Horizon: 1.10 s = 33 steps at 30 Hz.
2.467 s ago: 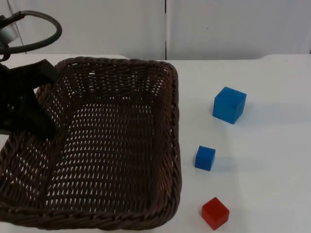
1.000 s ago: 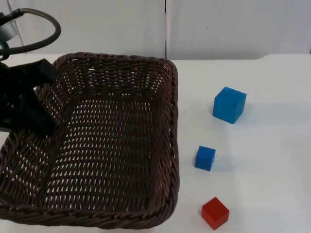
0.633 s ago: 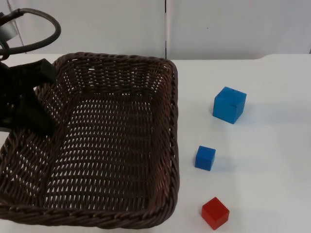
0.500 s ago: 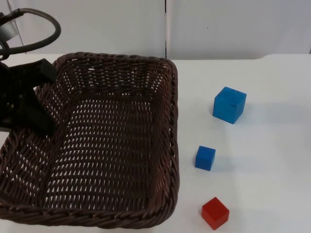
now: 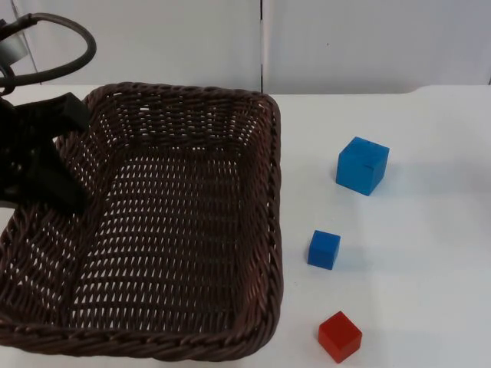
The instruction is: Pick up the basket with the left hand and place the largest block into the basket with the right hand.
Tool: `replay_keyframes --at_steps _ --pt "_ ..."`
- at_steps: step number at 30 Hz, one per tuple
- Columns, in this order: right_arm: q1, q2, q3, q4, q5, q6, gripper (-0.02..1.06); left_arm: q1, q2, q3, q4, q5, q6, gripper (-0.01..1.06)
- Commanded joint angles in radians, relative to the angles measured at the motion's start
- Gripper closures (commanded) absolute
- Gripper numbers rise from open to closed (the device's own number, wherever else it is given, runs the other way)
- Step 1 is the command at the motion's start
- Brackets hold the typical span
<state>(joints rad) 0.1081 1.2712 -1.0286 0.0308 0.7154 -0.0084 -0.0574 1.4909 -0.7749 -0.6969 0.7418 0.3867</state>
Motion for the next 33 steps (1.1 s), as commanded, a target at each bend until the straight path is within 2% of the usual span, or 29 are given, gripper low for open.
replay_keyframes --at_steps 1,6,15,19,26,33 --pt "-0.005 0.021 -0.02 -0.001 -0.005 -0.018 -0.01 -0.001 -0.014 0.002 -0.024 0.001 0.002 1.05" --pt "-0.005 0.093 -0.057 -0.001 -0.004 -0.037 -0.01 -0.001 -0.014 0.002 -0.022 -0.012 0.002 1.05" --pt "0.02 0.228 -0.128 0.005 0.008 -0.139 -0.01 -0.001 -0.014 0.002 -0.022 -0.015 0.002 1.05" --pt "0.095 0.323 -0.176 0.003 0.008 -0.233 -0.01 -0.001 -0.014 0.002 -0.022 -0.015 0.002 1.05" --pt "0.175 0.449 -0.262 0.003 0.013 -0.298 -0.01 -0.001 -0.014 0.002 -0.022 -0.015 0.002 1.05" --pt "0.231 0.601 -0.425 0.008 0.093 -0.428 -0.01 -0.001 -0.014 0.002 -0.018 -0.015 0.002 1.05"
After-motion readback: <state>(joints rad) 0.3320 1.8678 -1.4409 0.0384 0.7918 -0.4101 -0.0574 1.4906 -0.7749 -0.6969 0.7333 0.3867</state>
